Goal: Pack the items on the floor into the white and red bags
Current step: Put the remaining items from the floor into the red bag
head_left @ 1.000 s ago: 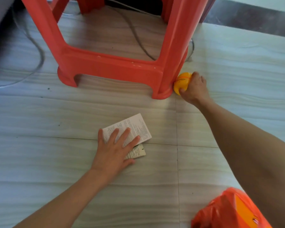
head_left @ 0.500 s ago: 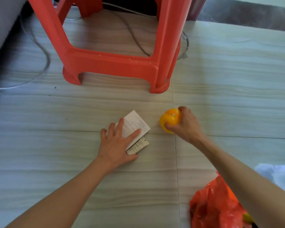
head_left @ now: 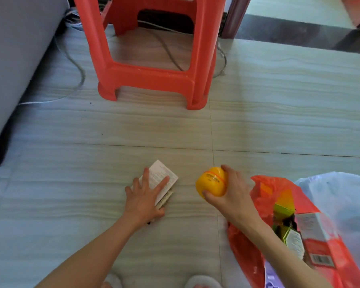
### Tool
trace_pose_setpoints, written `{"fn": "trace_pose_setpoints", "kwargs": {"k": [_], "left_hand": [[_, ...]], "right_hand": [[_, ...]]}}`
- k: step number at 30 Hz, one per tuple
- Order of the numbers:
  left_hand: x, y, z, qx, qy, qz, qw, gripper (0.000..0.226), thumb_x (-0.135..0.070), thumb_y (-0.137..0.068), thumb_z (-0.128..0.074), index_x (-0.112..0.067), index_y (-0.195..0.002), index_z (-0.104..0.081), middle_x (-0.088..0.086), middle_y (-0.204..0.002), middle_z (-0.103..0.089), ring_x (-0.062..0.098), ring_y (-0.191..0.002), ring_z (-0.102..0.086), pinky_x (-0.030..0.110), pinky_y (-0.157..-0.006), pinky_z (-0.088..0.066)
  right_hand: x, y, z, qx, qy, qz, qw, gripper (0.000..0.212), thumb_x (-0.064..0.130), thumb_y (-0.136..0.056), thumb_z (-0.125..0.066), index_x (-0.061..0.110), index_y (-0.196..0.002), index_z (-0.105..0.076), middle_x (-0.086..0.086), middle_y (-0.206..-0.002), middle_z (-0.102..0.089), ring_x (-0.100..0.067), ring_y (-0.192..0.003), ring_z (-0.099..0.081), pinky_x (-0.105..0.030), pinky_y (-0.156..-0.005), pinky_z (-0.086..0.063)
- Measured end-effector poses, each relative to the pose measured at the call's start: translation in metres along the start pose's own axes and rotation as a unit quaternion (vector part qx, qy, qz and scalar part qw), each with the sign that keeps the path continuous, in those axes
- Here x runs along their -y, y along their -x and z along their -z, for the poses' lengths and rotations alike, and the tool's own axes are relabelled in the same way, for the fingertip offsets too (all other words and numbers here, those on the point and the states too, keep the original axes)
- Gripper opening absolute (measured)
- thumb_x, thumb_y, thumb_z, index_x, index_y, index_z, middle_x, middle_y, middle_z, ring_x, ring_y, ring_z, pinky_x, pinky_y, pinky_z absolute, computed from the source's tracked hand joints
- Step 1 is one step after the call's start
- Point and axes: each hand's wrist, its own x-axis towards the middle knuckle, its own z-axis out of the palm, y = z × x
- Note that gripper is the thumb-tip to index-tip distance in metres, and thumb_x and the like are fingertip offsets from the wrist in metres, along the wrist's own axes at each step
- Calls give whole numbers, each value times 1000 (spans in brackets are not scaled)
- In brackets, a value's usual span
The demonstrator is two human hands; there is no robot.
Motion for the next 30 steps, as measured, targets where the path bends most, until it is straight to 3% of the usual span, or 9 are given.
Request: {"fn": "trace_pose_setpoints", "kwargs": {"k": [13,19,22,27,30], "left_hand": [[-2,15,-11,-32,46,52,997,93,-61,-72,-54,-49,-140,7,18,-149,18,40,-130,-17,51,-103,-27],[-2,14,-6,-40,44,63,996,95,-55,-68,-62,-50,-140,-1,15,-148,7,38,-124,-22,52,-100,-29],[-7,21,4,-38,65,84,994,97,-55,-67,-64,-50,-140,-1,14,-147,7,37,-123,-23,51,-99,-29],[-40,56,58,-53,153,20,987,98,-49,-63,-67,-50,-140,-4,10,-146,4,34,-123,-21,50,-100,-29],[-65,86,94,-54,135,-82,986,98,-49,-63,-65,-54,-138,-2,6,-147,9,32,-128,-13,47,-103,-23]], "right_hand": [[-4,47,-31,41,2,11,999,82,31,-67,-75,16,-136,-33,-4,-129,-39,-17,-117,-39,-18,-95,-27],[-5,52,-27,18,-23,11,1000,80,30,-66,-77,16,-134,-37,-3,-125,-41,-15,-115,-39,-16,-92,-25],[-3,58,-19,-8,-30,12,999,82,40,-61,-73,16,-132,-40,-2,-121,-44,-12,-109,-40,-18,-91,-26],[-1,92,16,-106,-112,-27,988,80,35,-62,-79,21,-131,-40,10,-117,-43,-4,-108,-40,-15,-88,-30],[-10,117,49,-165,-159,-66,971,84,49,-56,-70,25,-131,-41,9,-119,-47,-7,-109,-45,-17,-90,-36]]}}
